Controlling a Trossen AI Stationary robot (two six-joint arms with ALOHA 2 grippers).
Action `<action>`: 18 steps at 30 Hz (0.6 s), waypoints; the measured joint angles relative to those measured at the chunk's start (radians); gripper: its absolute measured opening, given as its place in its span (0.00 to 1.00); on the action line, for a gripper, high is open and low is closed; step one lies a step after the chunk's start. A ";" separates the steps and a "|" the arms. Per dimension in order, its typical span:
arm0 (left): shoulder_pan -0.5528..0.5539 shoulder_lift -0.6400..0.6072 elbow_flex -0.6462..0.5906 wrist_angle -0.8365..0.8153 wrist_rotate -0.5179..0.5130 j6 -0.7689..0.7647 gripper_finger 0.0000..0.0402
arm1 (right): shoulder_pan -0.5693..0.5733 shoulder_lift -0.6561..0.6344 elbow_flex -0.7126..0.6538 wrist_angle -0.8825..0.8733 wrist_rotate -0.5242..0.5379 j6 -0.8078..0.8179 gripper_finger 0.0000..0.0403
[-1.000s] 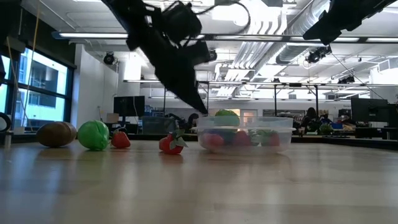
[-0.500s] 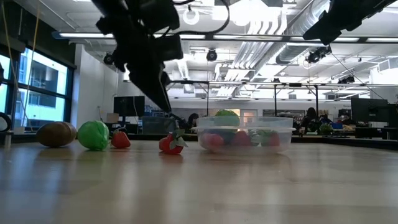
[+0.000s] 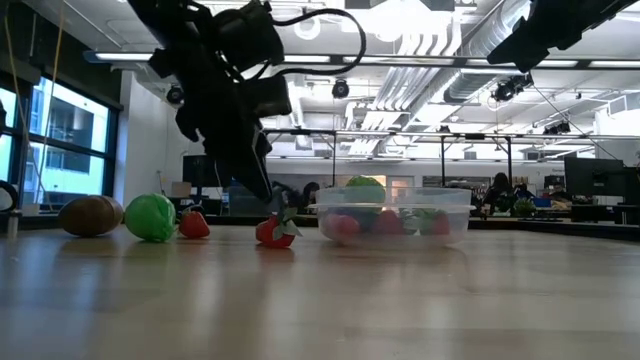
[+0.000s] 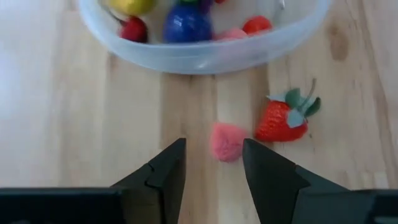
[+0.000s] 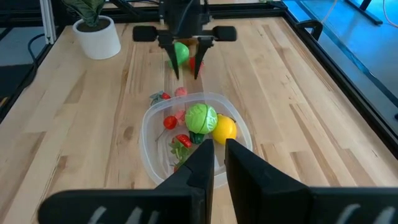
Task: Pick and placing Produce into tupperware
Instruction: Put the pink peach into the transparent container
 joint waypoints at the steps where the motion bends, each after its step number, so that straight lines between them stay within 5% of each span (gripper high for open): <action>1: -0.007 0.002 0.000 -0.003 0.000 0.000 0.38 | 0.000 0.000 0.000 0.000 0.000 0.000 0.07; 18: -0.019 0.110 0.000 0.091 0.010 0.002 0.40 | 0.000 0.000 0.000 0.000 0.000 0.000 0.07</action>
